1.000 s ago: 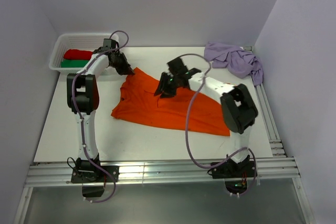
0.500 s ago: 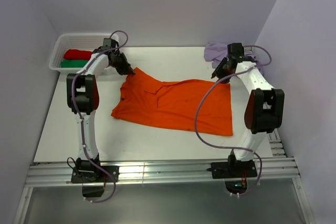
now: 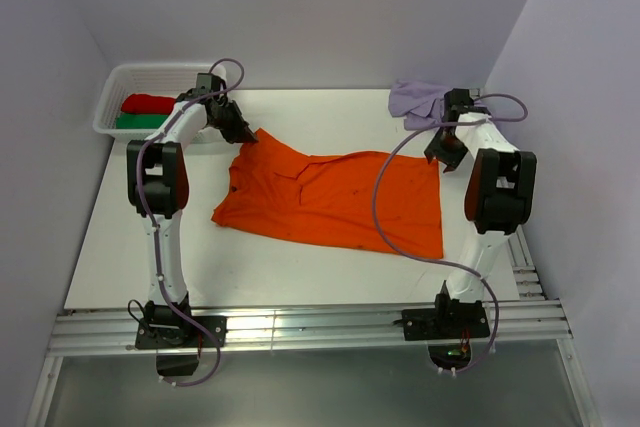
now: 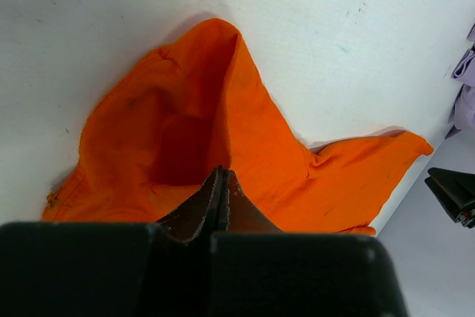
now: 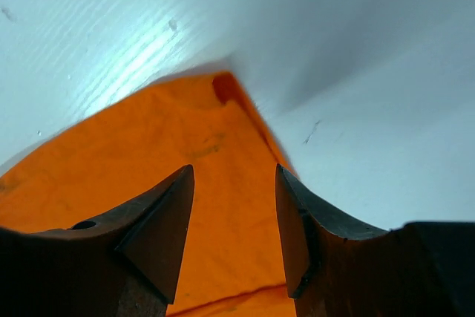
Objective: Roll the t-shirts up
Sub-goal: Fold the tshirt
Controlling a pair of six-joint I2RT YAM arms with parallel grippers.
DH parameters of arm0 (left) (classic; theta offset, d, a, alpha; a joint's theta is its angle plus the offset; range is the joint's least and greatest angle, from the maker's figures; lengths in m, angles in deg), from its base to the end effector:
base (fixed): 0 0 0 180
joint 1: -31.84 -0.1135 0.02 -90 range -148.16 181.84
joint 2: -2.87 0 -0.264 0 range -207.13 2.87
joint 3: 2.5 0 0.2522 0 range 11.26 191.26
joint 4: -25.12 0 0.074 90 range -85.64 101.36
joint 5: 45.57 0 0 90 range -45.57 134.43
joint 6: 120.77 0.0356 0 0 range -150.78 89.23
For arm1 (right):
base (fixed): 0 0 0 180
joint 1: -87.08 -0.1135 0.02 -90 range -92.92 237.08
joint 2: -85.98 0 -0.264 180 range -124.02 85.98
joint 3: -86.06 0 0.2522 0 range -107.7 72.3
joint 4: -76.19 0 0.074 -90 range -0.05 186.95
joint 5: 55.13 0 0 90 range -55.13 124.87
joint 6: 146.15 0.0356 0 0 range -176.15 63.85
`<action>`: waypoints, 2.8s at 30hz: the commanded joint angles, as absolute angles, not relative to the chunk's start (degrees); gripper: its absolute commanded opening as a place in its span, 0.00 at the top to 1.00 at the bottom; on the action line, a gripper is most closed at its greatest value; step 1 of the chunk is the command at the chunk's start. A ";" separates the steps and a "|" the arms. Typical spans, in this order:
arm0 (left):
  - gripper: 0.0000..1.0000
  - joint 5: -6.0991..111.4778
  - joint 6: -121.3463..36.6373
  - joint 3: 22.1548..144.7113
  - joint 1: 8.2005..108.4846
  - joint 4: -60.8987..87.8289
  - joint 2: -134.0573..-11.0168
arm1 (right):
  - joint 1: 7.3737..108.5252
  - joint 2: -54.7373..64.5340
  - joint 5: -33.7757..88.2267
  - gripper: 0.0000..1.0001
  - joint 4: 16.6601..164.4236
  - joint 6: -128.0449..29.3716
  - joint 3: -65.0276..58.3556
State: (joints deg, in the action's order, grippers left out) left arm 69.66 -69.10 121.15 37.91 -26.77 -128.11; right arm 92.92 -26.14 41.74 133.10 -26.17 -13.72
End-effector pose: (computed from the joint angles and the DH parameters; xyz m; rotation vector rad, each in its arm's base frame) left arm 0.4932 -0.0677 0.1894 -0.5876 2.6279 -0.8365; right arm 0.4020 -0.0454 0.2019 0.8784 2.6192 -0.0564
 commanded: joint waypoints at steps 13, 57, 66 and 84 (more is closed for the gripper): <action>1.00 70.09 -66.19 122.09 38.00 -25.99 -126.95 | 94.11 -34.52 43.83 0.47 130.64 -31.10 -23.24; 1.00 78.09 -78.67 121.14 36.15 -17.65 -117.37 | 98.06 -26.26 32.32 1.00 123.17 -30.13 -16.29; 1.00 78.00 -79.64 112.88 36.15 -17.29 -109.99 | 98.24 -24.41 30.82 1.00 123.52 -29.70 -14.63; 1.00 76.68 -80.87 98.81 36.15 -19.04 -94.78 | 98.15 -13.87 30.03 1.00 122.73 -29.61 -4.96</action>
State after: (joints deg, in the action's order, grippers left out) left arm 76.57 -80.12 100.54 36.20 -18.81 -99.54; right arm 97.73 -17.39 30.24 123.51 -30.00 -6.66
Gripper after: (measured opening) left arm 0.012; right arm 0.010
